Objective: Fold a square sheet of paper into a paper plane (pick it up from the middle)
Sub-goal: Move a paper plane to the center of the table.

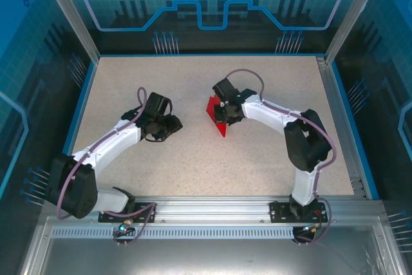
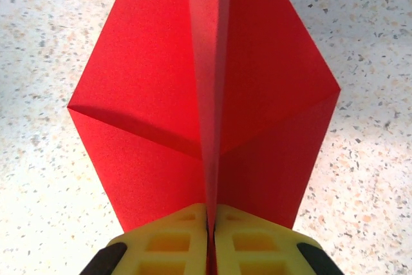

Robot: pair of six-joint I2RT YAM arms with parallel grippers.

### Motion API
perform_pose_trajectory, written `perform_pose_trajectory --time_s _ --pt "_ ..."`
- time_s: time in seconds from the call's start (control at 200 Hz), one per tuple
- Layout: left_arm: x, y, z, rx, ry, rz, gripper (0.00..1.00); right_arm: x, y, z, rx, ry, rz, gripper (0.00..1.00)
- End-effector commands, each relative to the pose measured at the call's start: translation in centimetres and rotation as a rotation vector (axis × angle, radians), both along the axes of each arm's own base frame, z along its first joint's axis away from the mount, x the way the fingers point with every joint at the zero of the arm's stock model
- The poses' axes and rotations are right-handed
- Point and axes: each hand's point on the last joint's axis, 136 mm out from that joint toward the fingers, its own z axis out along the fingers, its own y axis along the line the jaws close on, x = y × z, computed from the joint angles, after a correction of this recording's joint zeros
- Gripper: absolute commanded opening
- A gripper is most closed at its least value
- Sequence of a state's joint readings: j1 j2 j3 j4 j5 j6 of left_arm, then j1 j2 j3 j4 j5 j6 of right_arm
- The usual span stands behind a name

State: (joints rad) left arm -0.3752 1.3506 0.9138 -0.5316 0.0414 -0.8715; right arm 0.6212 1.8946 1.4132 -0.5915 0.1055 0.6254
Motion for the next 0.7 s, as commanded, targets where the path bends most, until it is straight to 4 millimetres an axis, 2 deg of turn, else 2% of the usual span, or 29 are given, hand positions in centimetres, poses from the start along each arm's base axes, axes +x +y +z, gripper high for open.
perform_pose_trajectory --time_s 0.0,0.46,0.69 --pt "0.0 0.1 0.0 -0.028 0.001 0.022 0.41 0.0 -0.5 -1.3 -0.050 0.063 -0.026 0.09" --pt "-0.4 0.6 -1.3 -0.032 0.033 0.026 0.42 0.4 0.0 -4.4 -0.093 0.122 -0.027 0.12" --pt "-0.4 0.7 -1.6 -0.039 0.043 0.023 0.42 0.0 -0.3 -5.4 -0.123 0.140 -0.042 0.21"
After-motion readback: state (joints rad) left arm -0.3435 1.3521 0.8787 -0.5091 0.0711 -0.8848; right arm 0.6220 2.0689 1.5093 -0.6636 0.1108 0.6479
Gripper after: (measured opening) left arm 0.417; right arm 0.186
